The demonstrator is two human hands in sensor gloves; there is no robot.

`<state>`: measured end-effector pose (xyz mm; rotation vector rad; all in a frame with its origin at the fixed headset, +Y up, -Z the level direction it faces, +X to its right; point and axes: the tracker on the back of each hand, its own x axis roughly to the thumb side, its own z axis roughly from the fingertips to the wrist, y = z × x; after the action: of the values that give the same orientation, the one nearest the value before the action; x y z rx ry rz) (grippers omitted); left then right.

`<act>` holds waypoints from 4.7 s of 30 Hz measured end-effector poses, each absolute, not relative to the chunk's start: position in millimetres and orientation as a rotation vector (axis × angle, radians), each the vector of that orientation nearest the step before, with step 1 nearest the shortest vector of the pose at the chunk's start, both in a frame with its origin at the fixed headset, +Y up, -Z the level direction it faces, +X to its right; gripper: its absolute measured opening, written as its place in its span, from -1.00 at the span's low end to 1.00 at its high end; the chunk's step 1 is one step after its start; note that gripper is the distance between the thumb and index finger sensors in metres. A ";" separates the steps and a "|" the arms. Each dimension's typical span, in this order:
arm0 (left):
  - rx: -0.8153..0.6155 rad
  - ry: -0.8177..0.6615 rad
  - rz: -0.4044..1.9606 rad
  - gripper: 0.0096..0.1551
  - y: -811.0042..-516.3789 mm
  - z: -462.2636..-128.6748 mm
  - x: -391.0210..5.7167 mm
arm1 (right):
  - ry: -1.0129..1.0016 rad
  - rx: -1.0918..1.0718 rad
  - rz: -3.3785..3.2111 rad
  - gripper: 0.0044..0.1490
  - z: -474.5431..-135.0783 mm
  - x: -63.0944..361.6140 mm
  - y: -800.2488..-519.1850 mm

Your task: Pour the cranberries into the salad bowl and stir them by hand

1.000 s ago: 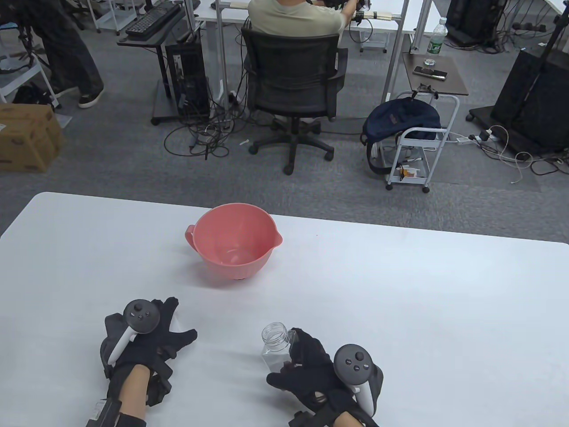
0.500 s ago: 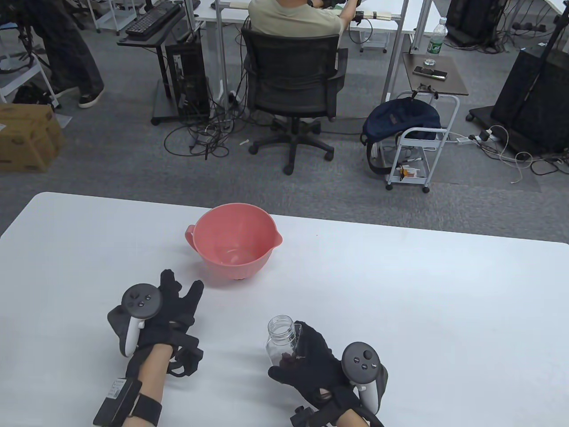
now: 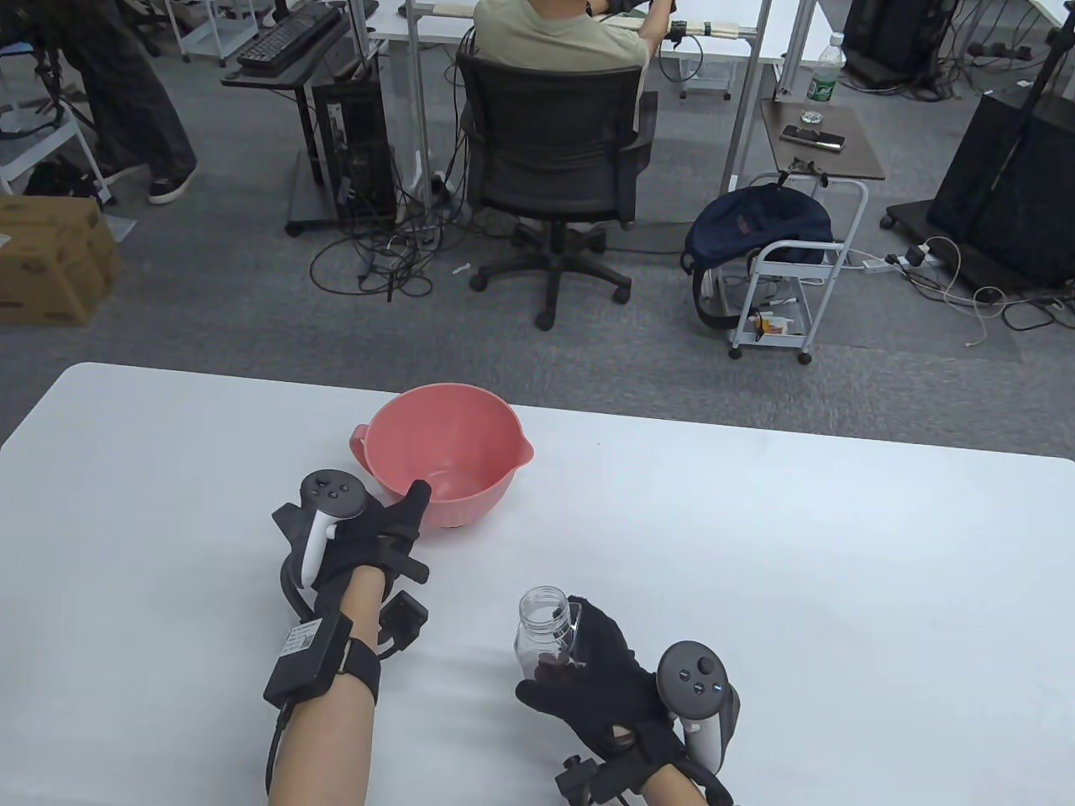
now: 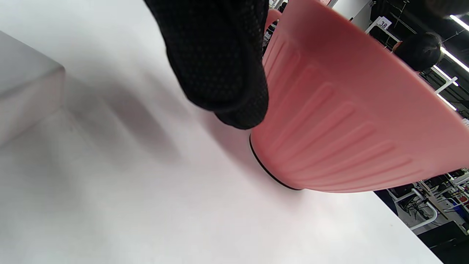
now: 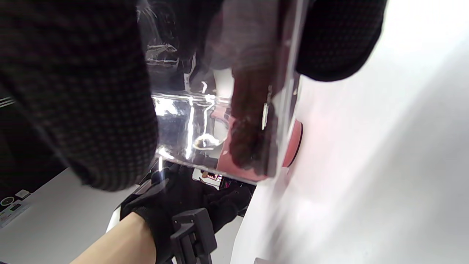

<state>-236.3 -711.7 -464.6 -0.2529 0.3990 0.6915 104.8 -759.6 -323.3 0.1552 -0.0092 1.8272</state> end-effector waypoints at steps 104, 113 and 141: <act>-0.211 0.011 1.112 -0.10 -768.9 -341.0 -172.2 | -0.271 -0.039 1.453 0.04 -335.7 195.9 -750.7; -0.201 0.029 1.137 -0.08 -768.4 -341.5 -170.3 | -0.275 -0.030 1.453 -0.10 -336.0 193.9 -748.4; -0.195 0.038 1.140 -0.08 -765.9 -342.9 -169.3 | -0.154 0.159 1.651 0.21 -332.4 171.9 -727.9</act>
<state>-169.3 -765.9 -342.9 -0.1953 0.0375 1.1404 171.9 -727.9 -332.4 0.1593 -0.1545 1.6509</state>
